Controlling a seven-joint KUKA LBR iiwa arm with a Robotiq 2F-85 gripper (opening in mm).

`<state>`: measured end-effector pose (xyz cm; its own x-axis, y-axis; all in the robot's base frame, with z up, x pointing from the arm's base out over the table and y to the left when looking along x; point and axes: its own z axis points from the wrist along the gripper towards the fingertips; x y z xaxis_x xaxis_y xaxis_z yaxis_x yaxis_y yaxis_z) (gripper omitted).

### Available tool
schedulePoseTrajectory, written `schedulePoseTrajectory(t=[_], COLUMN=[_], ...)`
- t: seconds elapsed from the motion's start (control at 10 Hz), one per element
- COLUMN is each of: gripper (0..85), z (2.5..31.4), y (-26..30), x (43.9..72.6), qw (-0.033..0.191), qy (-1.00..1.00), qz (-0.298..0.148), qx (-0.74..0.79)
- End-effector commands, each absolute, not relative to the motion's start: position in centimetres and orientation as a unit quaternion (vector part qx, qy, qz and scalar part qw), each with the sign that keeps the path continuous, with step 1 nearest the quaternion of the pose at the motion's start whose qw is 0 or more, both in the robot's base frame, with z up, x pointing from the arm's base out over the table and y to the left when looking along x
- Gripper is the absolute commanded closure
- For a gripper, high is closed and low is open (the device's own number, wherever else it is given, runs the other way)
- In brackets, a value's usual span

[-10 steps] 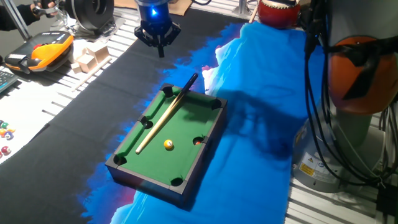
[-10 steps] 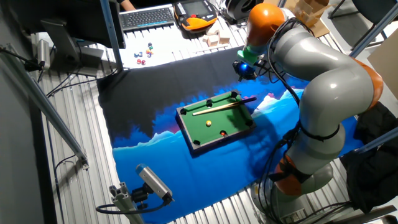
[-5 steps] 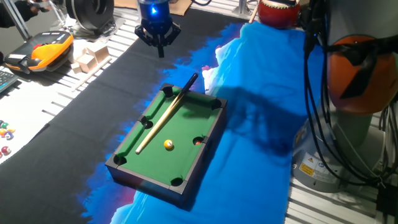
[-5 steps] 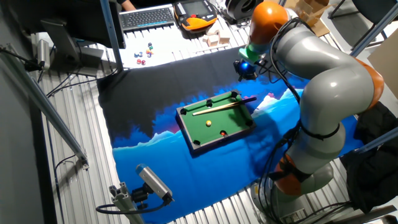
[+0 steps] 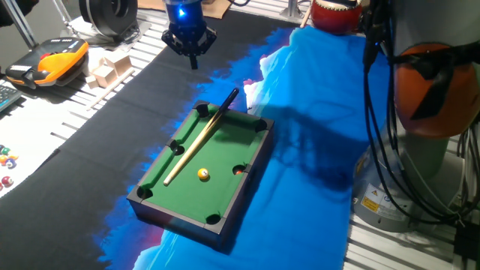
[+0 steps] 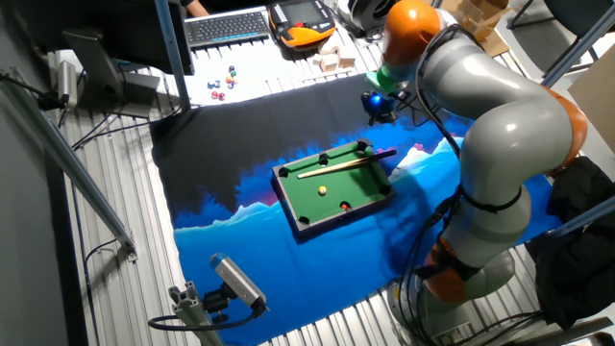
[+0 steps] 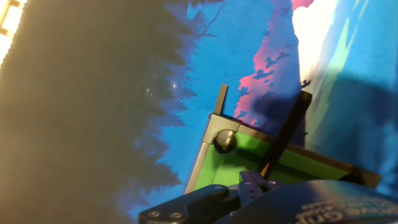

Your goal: Hit the pool ball

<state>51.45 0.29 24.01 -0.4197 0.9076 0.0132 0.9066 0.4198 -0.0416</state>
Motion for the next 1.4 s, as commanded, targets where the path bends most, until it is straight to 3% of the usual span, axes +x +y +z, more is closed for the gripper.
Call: schedulePoseTrajectory(t=[0.0,0.3,0.4,0.6,1.0,1.1,1.3], gripper=[85.0,85.0,68.0,68.0,68.0,51.0,51.0], z=[24.0,24.0,24.0,23.2,18.7,17.7,16.1], y=[0.3,0.3,0.3,0.1,-0.7,-0.6,-0.6], x=[51.4,51.4,51.4,51.3,50.4,50.2,49.6], qw=[0.018,0.014,0.012,0.007,-0.001,-0.002,-0.003], qy=[-0.840,-0.814,-0.805,-0.795,-0.759,-0.752,-0.752], qz=[0.018,0.021,0.025,0.044,0.067,0.070,0.074], qx=[-0.542,-0.580,-0.593,-0.605,-0.648,-0.655,-0.654])
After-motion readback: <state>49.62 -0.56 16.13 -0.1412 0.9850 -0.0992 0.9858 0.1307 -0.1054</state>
